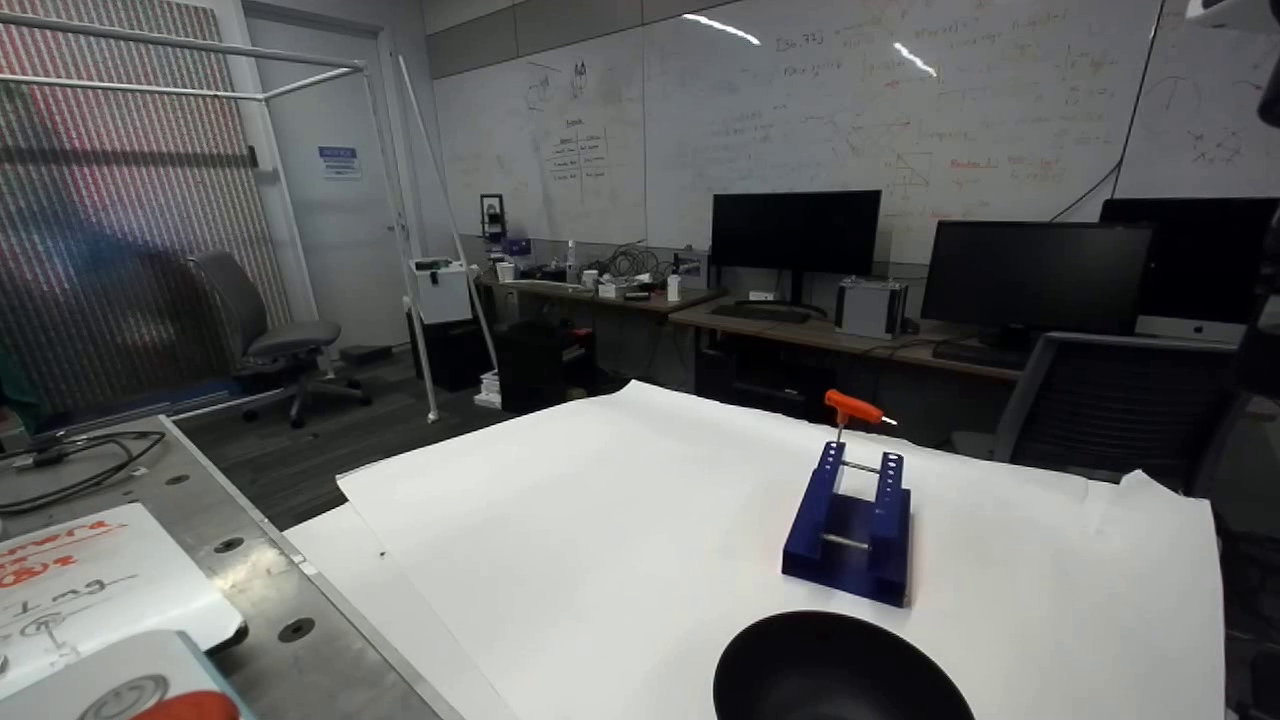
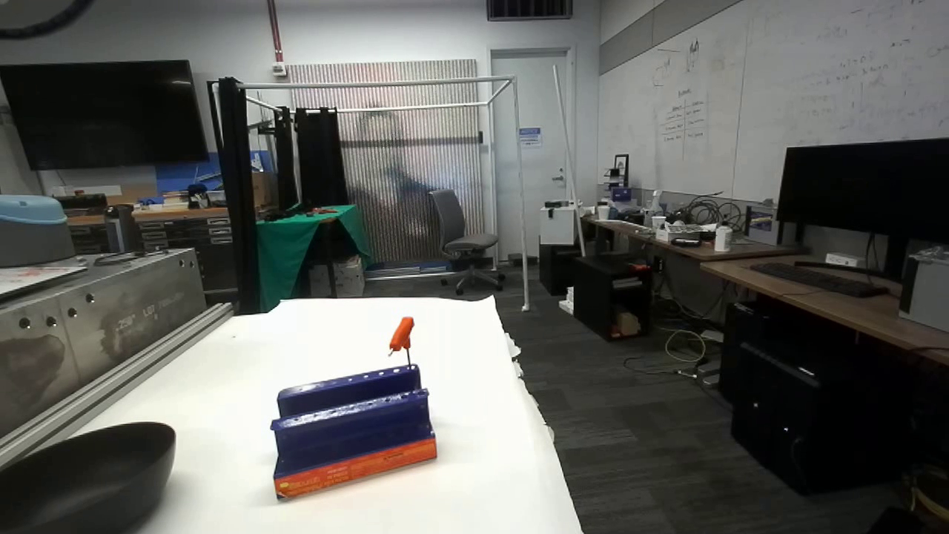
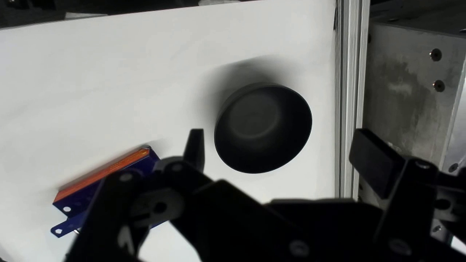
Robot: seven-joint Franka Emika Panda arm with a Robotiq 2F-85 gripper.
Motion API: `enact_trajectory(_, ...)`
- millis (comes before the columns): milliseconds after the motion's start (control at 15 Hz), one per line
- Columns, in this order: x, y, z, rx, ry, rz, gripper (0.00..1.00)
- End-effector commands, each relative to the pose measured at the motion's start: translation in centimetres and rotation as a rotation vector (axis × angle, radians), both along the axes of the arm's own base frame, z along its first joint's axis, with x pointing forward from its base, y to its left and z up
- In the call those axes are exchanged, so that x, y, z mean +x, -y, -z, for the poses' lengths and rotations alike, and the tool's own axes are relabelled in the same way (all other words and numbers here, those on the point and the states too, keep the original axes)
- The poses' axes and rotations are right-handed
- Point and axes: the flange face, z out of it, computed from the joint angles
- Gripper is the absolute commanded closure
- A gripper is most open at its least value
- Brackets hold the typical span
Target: Put the wrench in the black bowl
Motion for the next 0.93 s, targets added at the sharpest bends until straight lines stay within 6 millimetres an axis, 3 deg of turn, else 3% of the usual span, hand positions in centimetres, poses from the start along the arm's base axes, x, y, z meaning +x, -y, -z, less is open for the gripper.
enact_trajectory(0, 0.0, 0.0, -0.1, 0.0, -0.001, 0.0, 0.0)
enact_trajectory(600, 0.2, 0.1, -0.1, -0.001, 0.0, 0.006, 0.0)
enact_trajectory(867, 5.2, 3.1, -0.3, 0.008, -0.007, 0.129, 0.0)
